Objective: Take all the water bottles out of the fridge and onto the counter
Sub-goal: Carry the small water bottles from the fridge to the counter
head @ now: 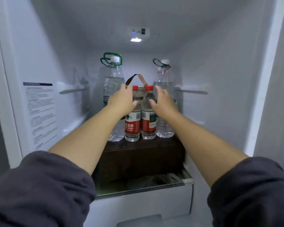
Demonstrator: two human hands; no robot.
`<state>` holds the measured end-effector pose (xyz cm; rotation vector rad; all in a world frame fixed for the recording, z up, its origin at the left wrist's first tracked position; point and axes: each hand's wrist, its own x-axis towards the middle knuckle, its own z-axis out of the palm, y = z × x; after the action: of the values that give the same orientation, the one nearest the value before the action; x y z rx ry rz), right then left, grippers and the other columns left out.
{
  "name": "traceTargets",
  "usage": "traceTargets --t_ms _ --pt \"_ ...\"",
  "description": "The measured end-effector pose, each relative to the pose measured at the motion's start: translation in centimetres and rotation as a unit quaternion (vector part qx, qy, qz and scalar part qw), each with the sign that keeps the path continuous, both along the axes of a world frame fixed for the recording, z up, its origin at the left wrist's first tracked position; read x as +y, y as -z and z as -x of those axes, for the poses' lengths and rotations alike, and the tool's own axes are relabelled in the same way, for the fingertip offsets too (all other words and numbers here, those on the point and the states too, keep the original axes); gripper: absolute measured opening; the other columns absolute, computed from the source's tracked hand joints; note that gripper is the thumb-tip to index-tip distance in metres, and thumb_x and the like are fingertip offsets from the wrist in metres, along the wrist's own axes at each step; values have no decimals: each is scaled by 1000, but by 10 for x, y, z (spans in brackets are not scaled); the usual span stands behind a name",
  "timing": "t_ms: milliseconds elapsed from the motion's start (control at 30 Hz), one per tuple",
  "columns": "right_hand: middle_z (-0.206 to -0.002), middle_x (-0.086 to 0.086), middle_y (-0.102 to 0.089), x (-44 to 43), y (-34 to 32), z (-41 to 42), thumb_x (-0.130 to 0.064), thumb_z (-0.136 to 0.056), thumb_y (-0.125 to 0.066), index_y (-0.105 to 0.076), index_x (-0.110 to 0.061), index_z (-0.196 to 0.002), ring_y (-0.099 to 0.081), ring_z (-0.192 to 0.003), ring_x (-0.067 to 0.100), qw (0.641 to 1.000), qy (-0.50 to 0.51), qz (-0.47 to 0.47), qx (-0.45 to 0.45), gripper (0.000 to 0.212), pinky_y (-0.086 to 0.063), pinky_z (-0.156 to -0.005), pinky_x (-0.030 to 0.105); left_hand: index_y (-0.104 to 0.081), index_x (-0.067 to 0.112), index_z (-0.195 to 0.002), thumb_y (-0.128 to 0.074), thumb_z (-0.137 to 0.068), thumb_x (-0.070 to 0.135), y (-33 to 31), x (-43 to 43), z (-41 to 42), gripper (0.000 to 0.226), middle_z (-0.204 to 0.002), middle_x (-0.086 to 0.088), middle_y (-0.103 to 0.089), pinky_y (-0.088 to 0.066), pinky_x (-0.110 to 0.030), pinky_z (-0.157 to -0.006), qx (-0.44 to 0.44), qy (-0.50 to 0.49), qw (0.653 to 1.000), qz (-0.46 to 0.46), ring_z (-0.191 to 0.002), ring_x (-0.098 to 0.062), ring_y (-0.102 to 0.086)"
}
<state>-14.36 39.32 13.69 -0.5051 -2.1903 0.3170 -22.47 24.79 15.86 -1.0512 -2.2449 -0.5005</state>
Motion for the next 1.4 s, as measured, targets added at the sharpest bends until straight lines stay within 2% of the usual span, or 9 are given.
traceTargets --t_ms 67,200,367,667,900,1000,1167,1300,1400 --pt "-148 3 -41 8 -12 12 -34 -96 -56 -29 -26 -148 -55 -106 17 1000 -3 -23 -8 58 -41 -67 26 -35 13 -139 -60 -93 37 -13 10 10 57 -134 -12 -42 -46 -37 -71 1 5 1000 -5 -107 -32 -57" --pt "-131 6 -54 15 -31 31 -31 -99 -53 -26 -22 -151 -59 -106 22 1000 -16 -6 -16 60 -53 -83 37 -40 11 -132 -57 -95 32 -33 27 25 46 -126 -14 -52 -47 -38 -76 -24 17 999 -21 -103 -31 -56" --pt "-111 6 -64 22 -41 43 -38 -99 -53 -55 -15 -123 -62 -93 23 999 15 33 -40 33 -55 -84 43 -47 10 -125 -52 -99 35 -36 43 34 37 -110 -12 -60 -47 -34 -72 -56 -3 998 7 -91 -26 -57" --pt "-95 -1 -65 12 -34 33 -44 -95 -59 -63 -16 -109 -61 -83 16 999 24 -2 37 31 -51 -69 31 -57 7 -107 -54 -99 35 -34 34 27 29 -88 -7 -54 -47 -33 -64 -66 9 997 -47 -77 -23 -56" --pt "-80 -8 -62 5 -35 14 -43 -92 -63 -68 -18 -106 -57 -71 6 998 -17 11 55 29 -50 -64 26 -62 3 -103 -55 -97 39 -41 16 18 36 -93 -12 -63 -48 -32 -65 -61 -4 998 -15 -81 -26 -63" --pt "-94 -9 -60 3 -26 13 -40 -92 -64 -61 -17 -120 -57 -82 9 992 -48 47 103 36 -46 -67 22 -61 8 -106 -56 -95 44 -35 7 17 38 -91 -7 -63 -50 -32 -66 -68 1 997 -42 -80 -22 -62" --pt "-116 -5 -51 -1 6 18 -44 -89 -66 -35 -18 -145 -52 -94 8 949 -146 254 117 69 -38 -62 18 -54 16 -121 -65 -86 49 2 2 19 49 -104 3 -61 -42 -25 -63 -178 73 964 -184 -86 -14 -57" --pt "-120 -8 -54 0 47 16 -49 -85 -68 -37 -21 -142 -52 -96 5 923 -182 327 97 71 -41 -70 22 -51 20 -123 -70 -78 54 51 2 15 60 -88 18 -52 -34 -18 -53 -254 93 931 -245 -72 3 -49" --pt "-117 -10 -56 3 77 9 -42 -85 -72 -44 -23 -139 -55 -102 7 911 -198 352 82 64 -44 -76 23 -53 22 -119 -73 -71 55 93 1 15 62 -106 8 -63 -41 -21 -60 -314 92 917 -229 -83 -4 -55"
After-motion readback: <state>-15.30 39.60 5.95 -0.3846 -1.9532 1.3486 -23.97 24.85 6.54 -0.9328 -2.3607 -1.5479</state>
